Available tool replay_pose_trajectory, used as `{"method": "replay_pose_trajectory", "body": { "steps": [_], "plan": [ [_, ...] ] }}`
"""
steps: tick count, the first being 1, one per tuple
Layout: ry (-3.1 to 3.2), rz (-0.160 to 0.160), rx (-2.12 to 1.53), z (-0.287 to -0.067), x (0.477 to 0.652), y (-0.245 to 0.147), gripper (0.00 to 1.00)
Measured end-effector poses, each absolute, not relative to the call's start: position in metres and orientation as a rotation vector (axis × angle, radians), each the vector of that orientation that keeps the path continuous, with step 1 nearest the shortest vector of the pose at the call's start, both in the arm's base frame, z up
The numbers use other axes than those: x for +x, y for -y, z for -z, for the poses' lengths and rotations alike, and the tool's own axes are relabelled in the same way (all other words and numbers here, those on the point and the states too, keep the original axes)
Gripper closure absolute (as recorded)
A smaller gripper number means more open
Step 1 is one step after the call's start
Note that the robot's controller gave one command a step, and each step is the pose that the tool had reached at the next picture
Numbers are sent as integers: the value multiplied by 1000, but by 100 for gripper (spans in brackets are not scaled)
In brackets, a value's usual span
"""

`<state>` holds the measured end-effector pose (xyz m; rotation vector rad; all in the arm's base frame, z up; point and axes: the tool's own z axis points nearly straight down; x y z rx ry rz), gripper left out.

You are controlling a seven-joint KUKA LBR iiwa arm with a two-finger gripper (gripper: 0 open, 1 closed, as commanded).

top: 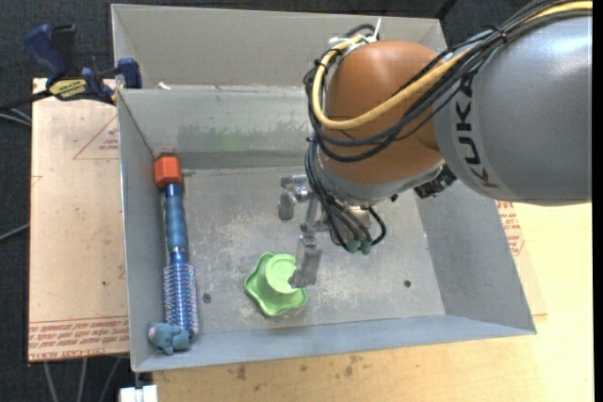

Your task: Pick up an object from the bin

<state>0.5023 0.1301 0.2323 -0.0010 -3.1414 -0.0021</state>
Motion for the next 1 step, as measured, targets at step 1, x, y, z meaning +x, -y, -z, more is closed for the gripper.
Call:
{"method": "replay_pose_trajectory", "body": {
  "steps": [1],
  "plan": [
    [3133, -1, -33, -130, 490, -114, 0]
  ]
}}
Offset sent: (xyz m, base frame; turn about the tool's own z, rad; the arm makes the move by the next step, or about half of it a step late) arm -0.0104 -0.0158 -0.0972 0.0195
